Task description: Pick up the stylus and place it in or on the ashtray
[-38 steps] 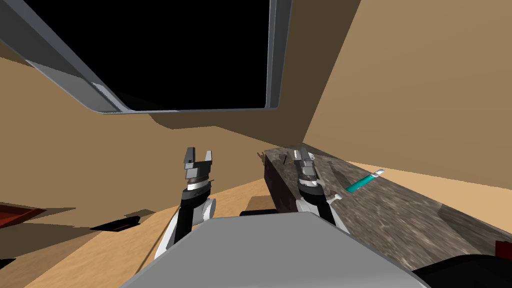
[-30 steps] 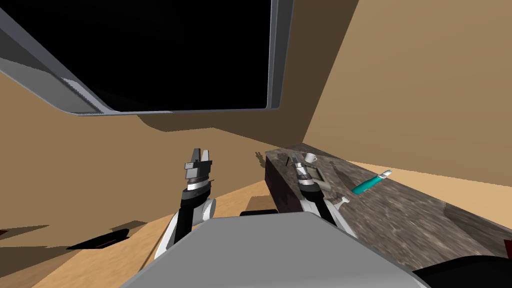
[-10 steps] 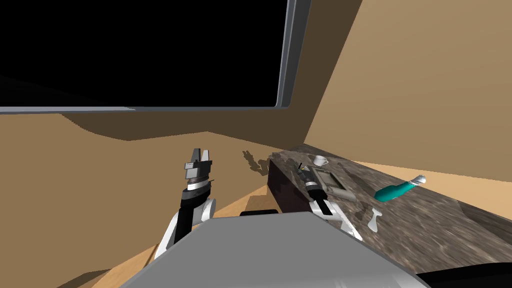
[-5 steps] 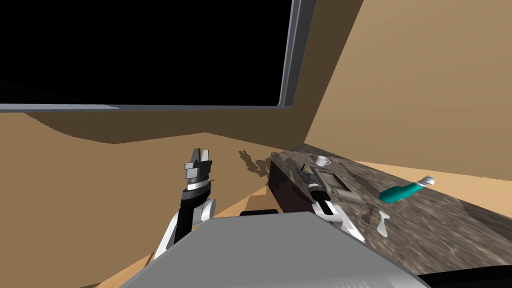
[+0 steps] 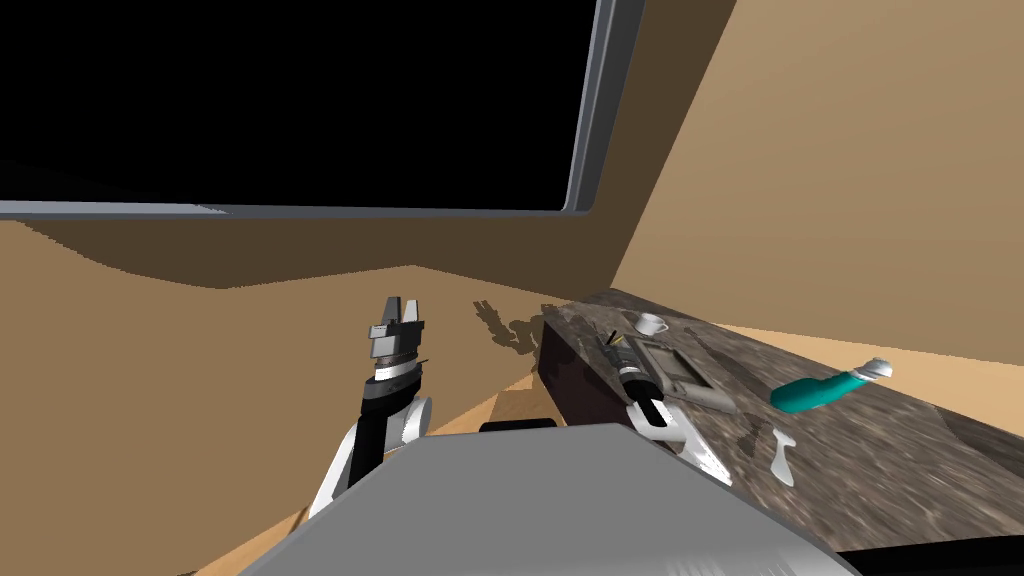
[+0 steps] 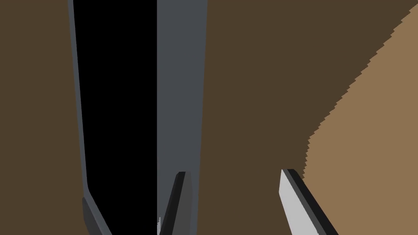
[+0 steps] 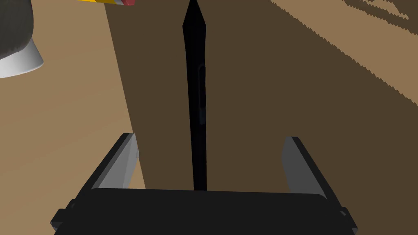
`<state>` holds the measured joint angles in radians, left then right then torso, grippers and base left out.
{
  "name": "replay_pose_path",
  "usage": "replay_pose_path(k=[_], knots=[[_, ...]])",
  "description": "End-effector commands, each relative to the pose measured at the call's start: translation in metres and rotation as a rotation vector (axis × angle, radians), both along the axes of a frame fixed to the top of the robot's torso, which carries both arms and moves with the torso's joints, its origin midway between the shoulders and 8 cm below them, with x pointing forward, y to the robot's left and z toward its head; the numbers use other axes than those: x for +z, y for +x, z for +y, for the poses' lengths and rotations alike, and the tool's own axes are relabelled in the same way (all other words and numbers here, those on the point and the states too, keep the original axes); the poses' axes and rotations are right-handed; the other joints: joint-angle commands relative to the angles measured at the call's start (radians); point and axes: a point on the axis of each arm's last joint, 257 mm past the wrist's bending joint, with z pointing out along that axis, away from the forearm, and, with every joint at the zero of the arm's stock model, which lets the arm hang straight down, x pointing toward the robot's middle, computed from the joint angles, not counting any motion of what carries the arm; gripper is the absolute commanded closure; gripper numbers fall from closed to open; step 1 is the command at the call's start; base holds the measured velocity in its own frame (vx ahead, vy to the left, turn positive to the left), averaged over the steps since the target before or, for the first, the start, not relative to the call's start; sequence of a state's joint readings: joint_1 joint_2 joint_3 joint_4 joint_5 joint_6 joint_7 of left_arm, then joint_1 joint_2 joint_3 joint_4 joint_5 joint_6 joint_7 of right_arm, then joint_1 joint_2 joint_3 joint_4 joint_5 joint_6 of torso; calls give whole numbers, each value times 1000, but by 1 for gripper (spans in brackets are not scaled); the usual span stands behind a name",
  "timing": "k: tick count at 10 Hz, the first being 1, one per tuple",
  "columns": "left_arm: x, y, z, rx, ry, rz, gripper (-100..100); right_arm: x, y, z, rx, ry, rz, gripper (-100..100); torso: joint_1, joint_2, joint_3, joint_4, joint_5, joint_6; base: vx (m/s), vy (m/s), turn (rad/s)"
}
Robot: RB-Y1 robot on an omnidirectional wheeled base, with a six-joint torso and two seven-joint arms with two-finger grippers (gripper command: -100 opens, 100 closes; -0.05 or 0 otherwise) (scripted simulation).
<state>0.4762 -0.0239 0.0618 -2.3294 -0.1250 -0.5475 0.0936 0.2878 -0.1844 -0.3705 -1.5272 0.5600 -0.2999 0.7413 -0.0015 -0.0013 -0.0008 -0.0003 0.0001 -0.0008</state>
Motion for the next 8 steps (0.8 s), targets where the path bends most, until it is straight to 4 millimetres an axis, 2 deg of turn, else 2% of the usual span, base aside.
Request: replay_pose_path(k=[1,2,3,7,8], knots=[[0,0,0,0,0,0,0,4,7,-9,-20,0,0,-100,0,0,0,0,0,0,15,-23,154],[0,0,0,0,0,0,0,2,4,-6,-11,0,-1,-100,-1,0,0,0,0,0,8,-14,29],[0,0,0,0,0,0,0,2,5,-6,-13,0,0,100,0,0,0,0,0,1,0,0,0],[0,0,0,0,0,0,0,2,5,-7,-13,-1,0,100,0,1,0,0,-1,0,0,0,0],[0,0,0,0,0,0,0,2,5,-7,-13,-1,0,0,0,1,0,0,-1,0,0,0,0]])
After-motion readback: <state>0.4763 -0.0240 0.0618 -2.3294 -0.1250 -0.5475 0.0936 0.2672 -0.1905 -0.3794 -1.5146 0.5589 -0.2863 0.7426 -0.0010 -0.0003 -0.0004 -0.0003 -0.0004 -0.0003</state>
